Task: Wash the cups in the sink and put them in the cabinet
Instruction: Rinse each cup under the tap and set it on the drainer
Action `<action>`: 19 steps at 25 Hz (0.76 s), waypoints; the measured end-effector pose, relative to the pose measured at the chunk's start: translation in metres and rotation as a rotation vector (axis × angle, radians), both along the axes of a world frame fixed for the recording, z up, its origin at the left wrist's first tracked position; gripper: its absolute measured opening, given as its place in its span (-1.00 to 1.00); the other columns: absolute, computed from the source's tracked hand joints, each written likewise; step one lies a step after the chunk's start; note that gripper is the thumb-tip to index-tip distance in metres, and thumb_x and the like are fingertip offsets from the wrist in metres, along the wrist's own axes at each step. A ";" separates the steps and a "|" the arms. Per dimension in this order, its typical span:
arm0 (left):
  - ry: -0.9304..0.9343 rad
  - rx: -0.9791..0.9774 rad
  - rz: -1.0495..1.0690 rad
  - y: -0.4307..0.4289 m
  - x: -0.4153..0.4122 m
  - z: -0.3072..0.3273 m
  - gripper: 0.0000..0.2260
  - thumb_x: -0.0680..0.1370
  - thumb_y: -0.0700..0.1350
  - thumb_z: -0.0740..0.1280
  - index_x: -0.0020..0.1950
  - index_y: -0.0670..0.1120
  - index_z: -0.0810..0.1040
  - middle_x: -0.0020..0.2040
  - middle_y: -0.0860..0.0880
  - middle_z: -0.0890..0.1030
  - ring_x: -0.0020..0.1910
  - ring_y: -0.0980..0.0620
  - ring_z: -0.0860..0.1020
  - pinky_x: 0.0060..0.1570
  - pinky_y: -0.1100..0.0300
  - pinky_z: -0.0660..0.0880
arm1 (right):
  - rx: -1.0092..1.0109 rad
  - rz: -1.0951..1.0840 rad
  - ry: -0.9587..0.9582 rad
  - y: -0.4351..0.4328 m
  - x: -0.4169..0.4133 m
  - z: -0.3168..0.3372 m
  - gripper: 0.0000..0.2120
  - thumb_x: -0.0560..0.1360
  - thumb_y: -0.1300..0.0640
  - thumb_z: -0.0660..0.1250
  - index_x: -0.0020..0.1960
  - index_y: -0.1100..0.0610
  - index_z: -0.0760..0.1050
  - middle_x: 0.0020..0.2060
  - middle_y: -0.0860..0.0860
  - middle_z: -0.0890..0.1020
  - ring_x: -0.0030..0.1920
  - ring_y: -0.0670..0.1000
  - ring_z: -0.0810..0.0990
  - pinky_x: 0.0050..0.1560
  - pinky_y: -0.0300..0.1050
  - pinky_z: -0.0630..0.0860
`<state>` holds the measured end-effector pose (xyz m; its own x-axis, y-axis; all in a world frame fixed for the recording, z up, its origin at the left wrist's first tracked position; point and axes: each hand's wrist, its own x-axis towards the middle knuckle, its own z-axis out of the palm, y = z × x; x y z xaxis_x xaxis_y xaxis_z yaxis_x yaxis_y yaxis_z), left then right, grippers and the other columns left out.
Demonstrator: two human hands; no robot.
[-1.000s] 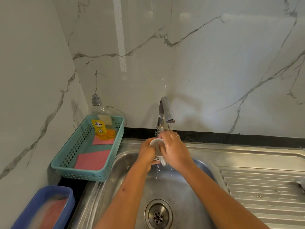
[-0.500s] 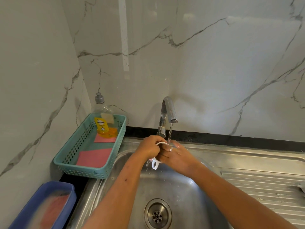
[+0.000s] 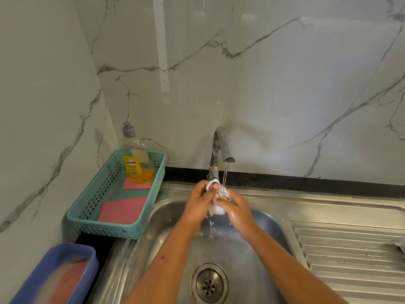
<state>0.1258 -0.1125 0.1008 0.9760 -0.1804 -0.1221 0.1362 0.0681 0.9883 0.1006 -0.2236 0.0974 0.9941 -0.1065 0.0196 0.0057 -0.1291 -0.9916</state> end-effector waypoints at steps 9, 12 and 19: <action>0.276 -0.124 0.110 -0.019 0.001 0.024 -0.91 0.56 -0.08 0.33 -0.10 -0.04 0.61 -0.07 -0.06 0.62 -0.07 -0.03 0.57 -0.12 0.09 0.54 | 0.467 -0.319 0.433 0.000 0.019 0.013 -0.78 0.56 -0.03 0.26 -0.09 0.10 0.55 -0.15 0.17 0.64 -0.14 0.18 0.63 -0.09 0.16 0.59; 0.315 -0.011 0.197 -0.031 -0.001 0.018 -0.90 0.61 -0.09 0.22 0.02 -0.05 0.52 -0.03 -0.10 0.59 -0.09 -0.03 0.55 -0.14 0.10 0.52 | -0.130 -0.306 0.142 0.005 0.019 0.002 -0.74 0.61 0.04 0.18 -0.23 0.06 0.47 -0.29 0.06 0.58 -0.24 0.06 0.56 -0.22 -0.07 0.53; 0.526 -0.087 0.231 -0.023 0.010 -0.007 -0.79 0.63 -0.15 0.11 0.10 -0.17 0.51 0.02 -0.25 0.62 0.04 -0.23 0.59 0.06 -0.13 0.55 | -0.776 0.034 -0.035 -0.001 0.013 0.013 -0.61 0.61 -0.09 0.10 -0.33 0.04 0.39 -0.43 -0.07 0.47 -0.35 -0.02 0.47 -0.33 -0.14 0.35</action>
